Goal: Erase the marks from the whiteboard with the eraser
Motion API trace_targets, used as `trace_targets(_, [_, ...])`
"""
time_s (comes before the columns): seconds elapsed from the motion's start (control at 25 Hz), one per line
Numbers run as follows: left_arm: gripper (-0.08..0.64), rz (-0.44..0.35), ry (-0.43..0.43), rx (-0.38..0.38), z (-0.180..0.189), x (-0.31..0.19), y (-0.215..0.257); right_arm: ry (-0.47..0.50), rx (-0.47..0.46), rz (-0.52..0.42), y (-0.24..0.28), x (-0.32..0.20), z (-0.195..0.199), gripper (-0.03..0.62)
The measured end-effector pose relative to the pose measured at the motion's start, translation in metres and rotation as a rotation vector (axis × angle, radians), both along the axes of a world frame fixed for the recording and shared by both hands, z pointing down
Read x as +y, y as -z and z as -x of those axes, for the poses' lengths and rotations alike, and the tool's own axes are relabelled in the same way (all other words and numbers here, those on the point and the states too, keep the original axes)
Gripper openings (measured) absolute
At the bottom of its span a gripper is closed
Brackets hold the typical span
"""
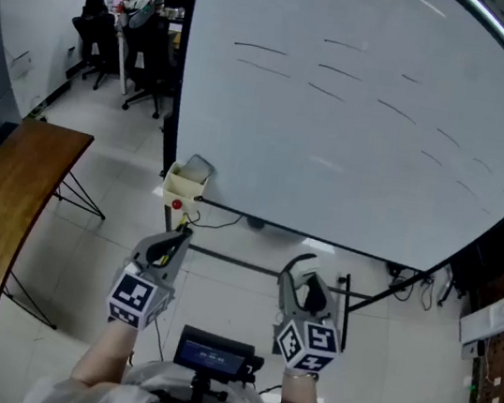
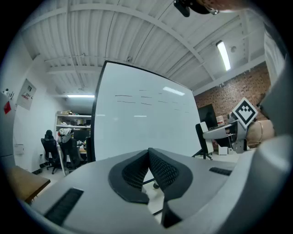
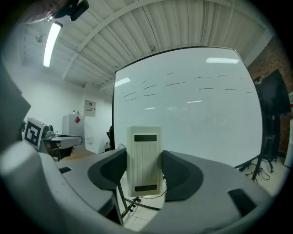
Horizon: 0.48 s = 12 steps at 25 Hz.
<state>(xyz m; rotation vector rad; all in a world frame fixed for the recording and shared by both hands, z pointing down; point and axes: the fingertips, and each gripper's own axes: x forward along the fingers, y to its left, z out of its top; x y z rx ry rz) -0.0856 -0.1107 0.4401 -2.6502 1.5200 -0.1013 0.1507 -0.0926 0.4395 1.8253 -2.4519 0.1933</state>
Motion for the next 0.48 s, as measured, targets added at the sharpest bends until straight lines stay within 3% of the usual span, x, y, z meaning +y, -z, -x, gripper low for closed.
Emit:
trace_targets(0.12, [0.006, 0.019, 0.021, 0.032, 0.01, -0.001, 0.001, -0.002, 0.003, 0.001, -0.002, -0.002, 0.009, 0.244])
trace_targets(0.48, [0.006, 0.033, 0.008, 0.035, 0.014, -0.031, -0.013, 0.029, -0.04, 0.049, -0.018, -0.03, 0.021, 0.244])
